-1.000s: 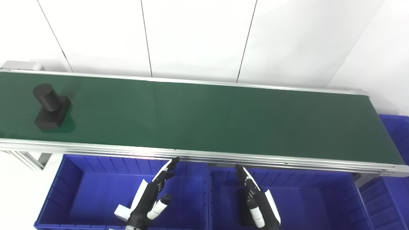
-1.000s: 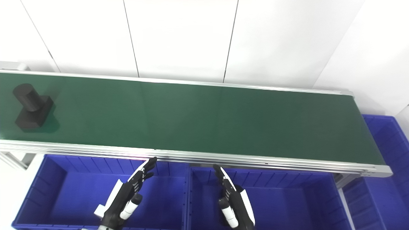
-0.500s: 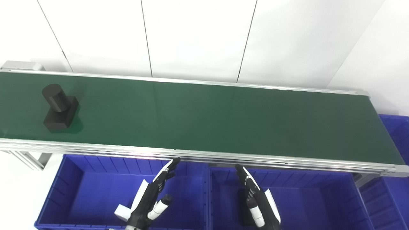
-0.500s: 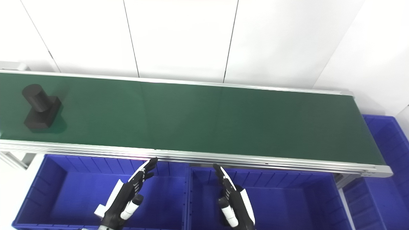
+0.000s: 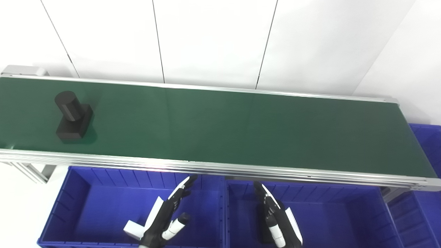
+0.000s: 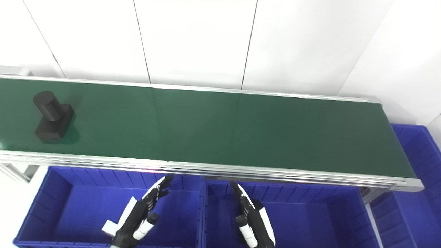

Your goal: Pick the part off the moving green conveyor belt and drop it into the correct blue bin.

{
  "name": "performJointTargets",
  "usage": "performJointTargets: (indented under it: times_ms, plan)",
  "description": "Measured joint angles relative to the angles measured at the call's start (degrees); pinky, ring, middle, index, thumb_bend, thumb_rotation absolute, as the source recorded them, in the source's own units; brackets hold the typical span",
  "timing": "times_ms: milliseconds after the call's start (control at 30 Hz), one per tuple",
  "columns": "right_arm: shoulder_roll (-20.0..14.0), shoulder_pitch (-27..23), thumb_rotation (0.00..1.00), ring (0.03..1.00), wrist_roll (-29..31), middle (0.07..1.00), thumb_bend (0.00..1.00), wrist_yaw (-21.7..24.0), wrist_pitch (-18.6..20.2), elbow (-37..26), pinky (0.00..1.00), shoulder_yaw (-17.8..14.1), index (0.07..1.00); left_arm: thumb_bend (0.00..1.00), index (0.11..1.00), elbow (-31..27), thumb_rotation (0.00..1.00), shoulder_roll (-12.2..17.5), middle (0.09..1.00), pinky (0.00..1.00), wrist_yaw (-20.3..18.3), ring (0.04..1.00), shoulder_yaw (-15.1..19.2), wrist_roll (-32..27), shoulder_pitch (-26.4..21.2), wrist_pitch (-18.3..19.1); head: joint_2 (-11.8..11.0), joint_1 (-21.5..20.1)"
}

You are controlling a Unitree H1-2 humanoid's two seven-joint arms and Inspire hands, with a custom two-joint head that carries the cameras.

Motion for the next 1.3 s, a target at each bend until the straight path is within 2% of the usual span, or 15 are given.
performJointTargets:
  times_ms: [33, 133, 200, 333, 500, 800, 1033, 1133, 1300]
  plan:
    - [-0.06, -0.01, 1.00, 0.971, 0.07, 0.965, 0.85, 0.06, 0.00, 0.25, 0.99, -0.15, 0.942, 0.87, 0.901, 0.53, 1.00, -0.04, 0.934, 0.87, 0.38, 0.923, -0.26, 0.02, -0.21, 0.00, -1.05, 0.87]
    - [-0.14, -0.36, 1.00, 0.977, 0.38, 0.972, 0.86, 0.29, 0.00, 1.23, 1.00, -0.51, 0.948, 0.88, 0.889, 1.81, 1.00, -0.23, 0.927, 0.88, 1.37, 0.918, -1.10, 0.34, -0.84, 0.00, -2.02, 1.85]
    - [-0.14, -0.68, 1.00, 0.980, 0.86, 0.974, 0.85, 1.14, 0.00, 2.06, 1.00, -0.89, 0.951, 0.86, 0.883, 2.78, 1.00, -0.24, 0.923, 0.89, 2.26, 0.915, -1.76, 0.50, -1.54, 0.00, -4.30, 3.69]
    - [-0.11, -1.35, 1.00, 0.985, 1.30, 0.981, 0.83, 2.73, -0.01, 3.29, 1.00, -1.96, 0.956, 0.84, 0.877, 4.84, 1.00, 0.03, 0.915, 0.89, 5.73, 0.910, -4.33, 1.51, -3.05, 0.00, -5.71, 4.66]
    - [0.19, -1.85, 1.00, 0.995, 2.40, 0.986, 0.83, 5.16, 0.00, 4.41, 1.00, -3.93, 0.961, 0.85, 0.862, 6.72, 1.00, 0.31, 0.906, 0.88, 9.83, 0.902, -7.20, 1.78, -4.56, 0.00, -6.86, 5.36]
    - [1.29, -1.64, 0.99, 1.000, 3.38, 0.993, 0.86, 8.88, 0.00, 3.33, 1.00, -6.89, 0.962, 0.85, 0.856, 7.40, 1.00, 0.71, 0.904, 0.85, 12.54, 0.898, -9.47, 1.60, -5.61, 0.00, -7.48, 6.68]
    - [2.60, 0.25, 0.98, 0.989, 4.92, 0.977, 0.89, 13.43, -0.02, -3.08, 1.00, -9.44, 0.945, 0.87, 0.860, 7.38, 1.00, 1.19, 0.904, 0.85, 13.84, 0.896, -10.52, 1.60, -5.62, 0.00, -7.12, 7.56]
    - [4.14, 1.08, 0.95, 0.972, 6.85, 0.962, 0.85, 16.91, -0.05, -6.34, 1.00, -11.21, 0.933, 0.86, 0.858, 7.39, 1.00, 1.36, 0.902, 0.85, 13.95, 0.894, -10.64, 1.59, -5.61, 0.00, -7.21, 7.82]
    - [8.13, 1.76, 0.94, 0.979, 9.35, 0.952, 0.85, 23.13, -0.11, -13.35, 1.00, -14.64, 0.923, 0.84, 0.853, 7.41, 1.00, 1.40, 0.898, 0.84, 14.30, 0.886, -10.96, 1.59, -5.64, 0.00, -7.39, 8.35]
